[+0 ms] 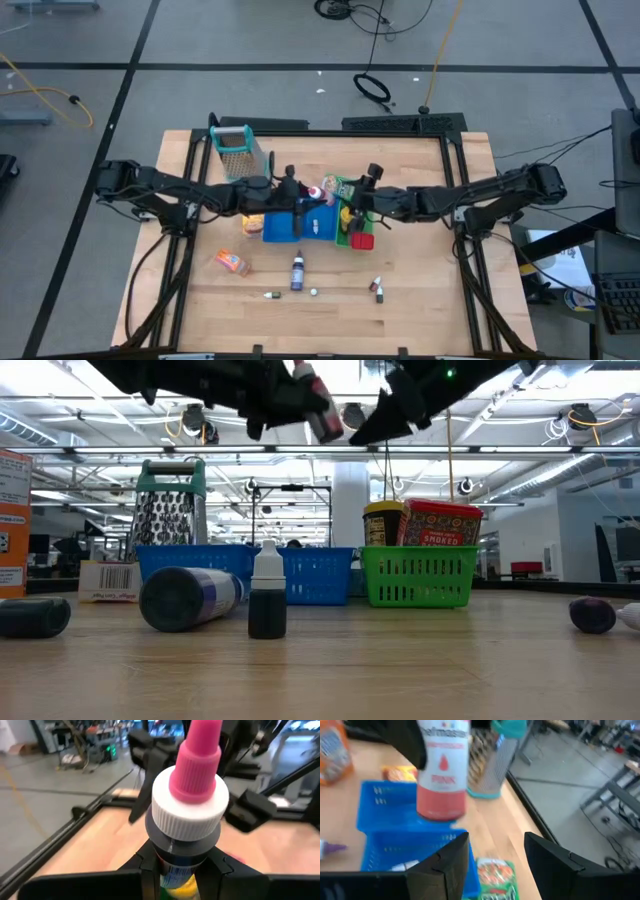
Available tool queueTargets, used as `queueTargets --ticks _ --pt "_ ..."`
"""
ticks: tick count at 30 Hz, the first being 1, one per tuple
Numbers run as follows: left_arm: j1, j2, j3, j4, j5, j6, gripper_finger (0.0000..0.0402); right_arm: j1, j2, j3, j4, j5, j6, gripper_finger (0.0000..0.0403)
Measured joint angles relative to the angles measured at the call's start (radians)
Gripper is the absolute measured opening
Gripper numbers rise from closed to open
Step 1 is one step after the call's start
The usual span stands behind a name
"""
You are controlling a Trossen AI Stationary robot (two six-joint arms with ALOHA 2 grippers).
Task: Pick & Place Kitchen Items
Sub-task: Put the large pink food coloring bottle into the right blue bin
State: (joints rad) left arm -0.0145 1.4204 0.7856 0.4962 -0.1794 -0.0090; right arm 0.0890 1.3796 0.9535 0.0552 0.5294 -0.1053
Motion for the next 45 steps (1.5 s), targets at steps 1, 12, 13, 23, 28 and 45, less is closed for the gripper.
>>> queueTargets --ticks 1,12,13,23,28,45 --pt "0.003 0.0 0.0 -0.021 -0.006 -0.004 0.0072 -0.006 0.0 0.0 -0.012 0.002 0.007 0.0186" --pt "0.103 0.007 0.0 -0.255 -0.066 -0.099 0.0071 -0.049 0.0 0.0 -0.025 -0.001 0.021 0.0176" --pt "0.115 0.018 0.0 -0.258 -0.065 -0.114 0.0071 -0.05 0.0 0.0 -0.021 -0.001 0.021 0.0176" --pt "0.163 0.217 -0.002 -0.185 0.049 -0.188 0.0071 -0.049 0.0 0.0 -0.022 -0.002 0.019 0.0172" --pt "0.162 0.279 -0.002 -0.174 0.049 -0.211 0.0071 -0.049 0.0 0.0 -0.022 -0.005 0.016 0.0171" --pt "0.161 0.308 -0.001 -0.207 0.031 -0.213 0.0071 -0.049 0.0 0.0 -0.022 -0.006 0.015 0.0171"
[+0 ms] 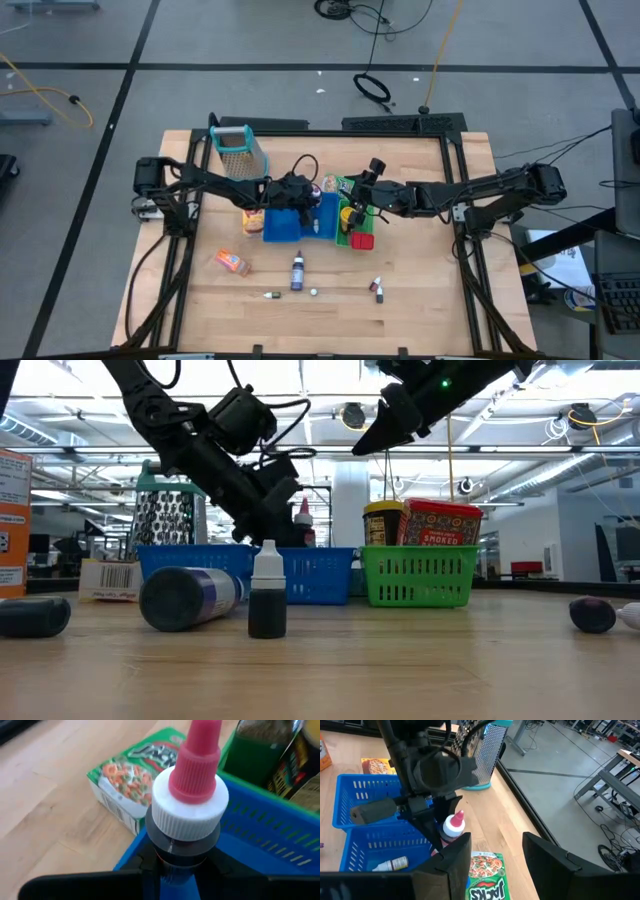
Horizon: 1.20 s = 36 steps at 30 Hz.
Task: Pick & Place Kitchen Items
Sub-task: Put the large pink food coloring bottle into the right blue bin
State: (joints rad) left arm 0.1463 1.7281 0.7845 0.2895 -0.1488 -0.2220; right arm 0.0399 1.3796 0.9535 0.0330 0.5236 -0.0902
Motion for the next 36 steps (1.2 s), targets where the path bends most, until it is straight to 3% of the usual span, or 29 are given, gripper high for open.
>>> queueTargets --ticks 6,13,17,36 --pt "0.0 0.033 0.001 0.019 -0.001 -0.027 0.0073 0.0 0.0 0.0 0.0 0.0 0.0 0.0171" --pt "-0.004 0.03 0.0 0.033 -0.006 -0.017 0.0144 0.0 0.0 0.0 0.0 0.0 0.0 0.0171" --pt "-0.003 0.03 0.0 0.034 -0.009 -0.017 0.0165 0.0 0.0 0.0 0.0 0.0 0.0 0.0171" --pt "-0.003 0.03 0.0 0.067 -0.01 -0.009 0.0172 0.0 0.0 0.0 0.0 -0.001 0.0 0.0171"
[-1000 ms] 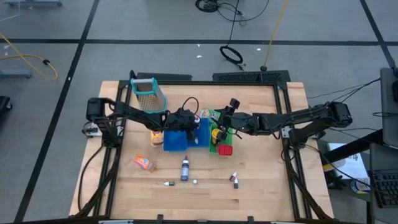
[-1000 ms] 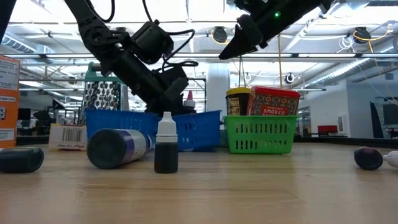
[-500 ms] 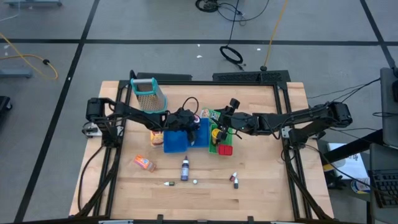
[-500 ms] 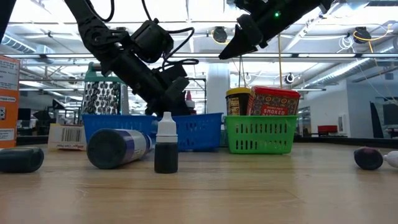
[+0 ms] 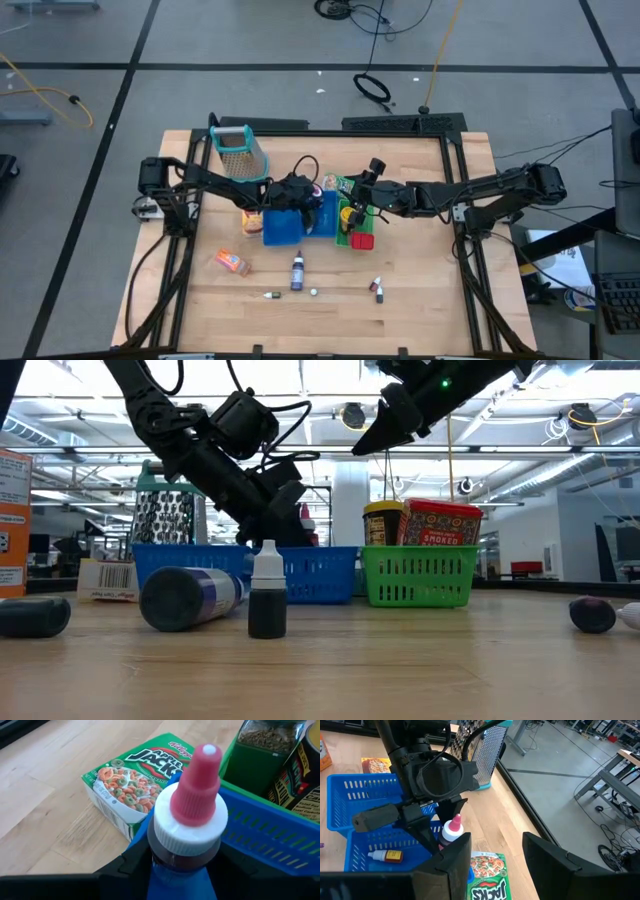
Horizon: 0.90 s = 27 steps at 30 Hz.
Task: Pick & Place Kitchen Items
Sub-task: Put the large pink food coloring bottle into the right blue bin, then put the large violet food coloring bottle into the right blue bin
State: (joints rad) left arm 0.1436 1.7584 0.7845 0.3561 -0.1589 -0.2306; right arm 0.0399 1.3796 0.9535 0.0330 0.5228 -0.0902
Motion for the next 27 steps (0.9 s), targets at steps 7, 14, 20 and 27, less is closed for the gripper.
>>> queueTargets --ticks 7,14,20,27 --pt "-0.002 0.0 0.0 0.005 -0.026 0.007 0.0173 0.0 0.0 0.0 0.0 0.0 0.0 0.0171" --pt "-0.003 -0.001 0.0 0.008 -0.015 0.015 0.0196 0.0 0.0 0.0 0.0 0.0 0.0 0.0171" --pt "-0.003 -0.001 0.0 0.008 -0.025 0.014 0.0253 0.0 0.0 0.0 0.0 0.0 0.0 0.0171" --pt "-0.009 -0.038 0.0 0.014 -0.026 0.017 0.0285 0.0 0.0 0.0 0.0 0.0 0.0 0.0171"
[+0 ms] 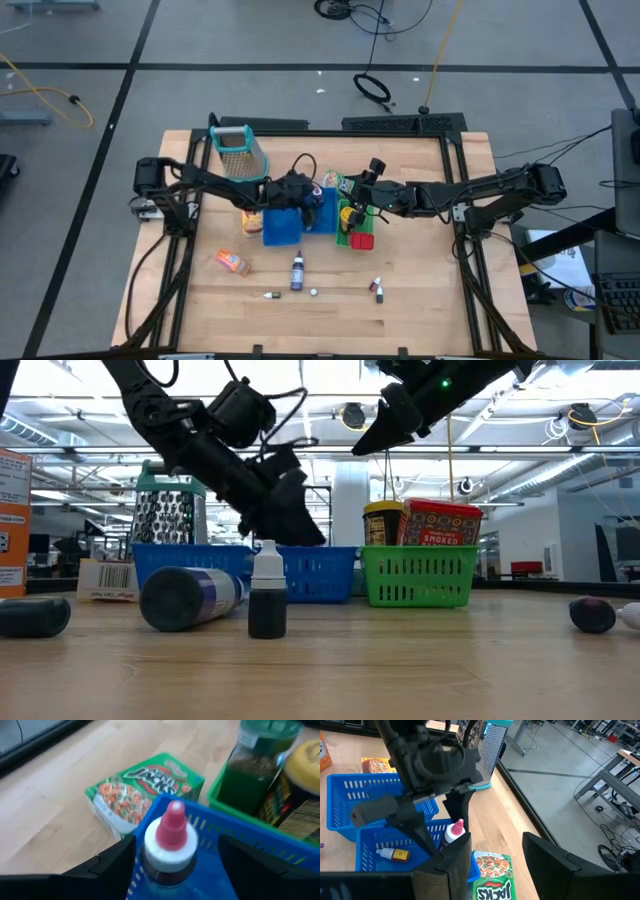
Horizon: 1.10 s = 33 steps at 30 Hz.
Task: Pick & Place Kitchen Items
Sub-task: Put the large violet food coloring bottle into the right blue bin
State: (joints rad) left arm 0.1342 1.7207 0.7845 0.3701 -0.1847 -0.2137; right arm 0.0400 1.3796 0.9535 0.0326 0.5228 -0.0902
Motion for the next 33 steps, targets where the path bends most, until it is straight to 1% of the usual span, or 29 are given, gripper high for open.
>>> queueTargets --ticks 5,10,15,17,25,28,33 --pt "-0.003 -0.052 0.0 -0.02 0.0 0.024 0.0283 0.0 0.0 0.0 0.0 0.0 0.0 0.0171" --pt "-0.005 -0.113 0.0 -0.079 0.0 0.03 0.0273 0.0 0.0 0.0 0.0 0.0 0.0 0.0171" --pt "-0.014 -0.2 0.0 -0.167 0.0 -0.019 0.0264 0.0 0.0 0.0 0.0 0.0 0.0 0.0171" --pt "-0.028 -0.242 0.0 -0.215 0.003 -0.071 0.026 0.0 0.0 0.0 0.0 0.0 0.0 0.0171" --pt "-0.127 -0.397 0.0 -0.442 0.01 -0.384 0.0246 0.0 0.0 0.0 0.0 0.0 0.0 0.0171" --pt "-0.179 -0.414 0.0 -0.497 0.011 -0.501 0.0244 0.0 0.0 0.0 0.0 0.0 0.0 0.0171" --pt "-0.277 -0.405 0.0 -0.538 0.011 -0.726 0.0243 0.0 0.0 0.0 0.0 -0.002 0.0 0.0171"
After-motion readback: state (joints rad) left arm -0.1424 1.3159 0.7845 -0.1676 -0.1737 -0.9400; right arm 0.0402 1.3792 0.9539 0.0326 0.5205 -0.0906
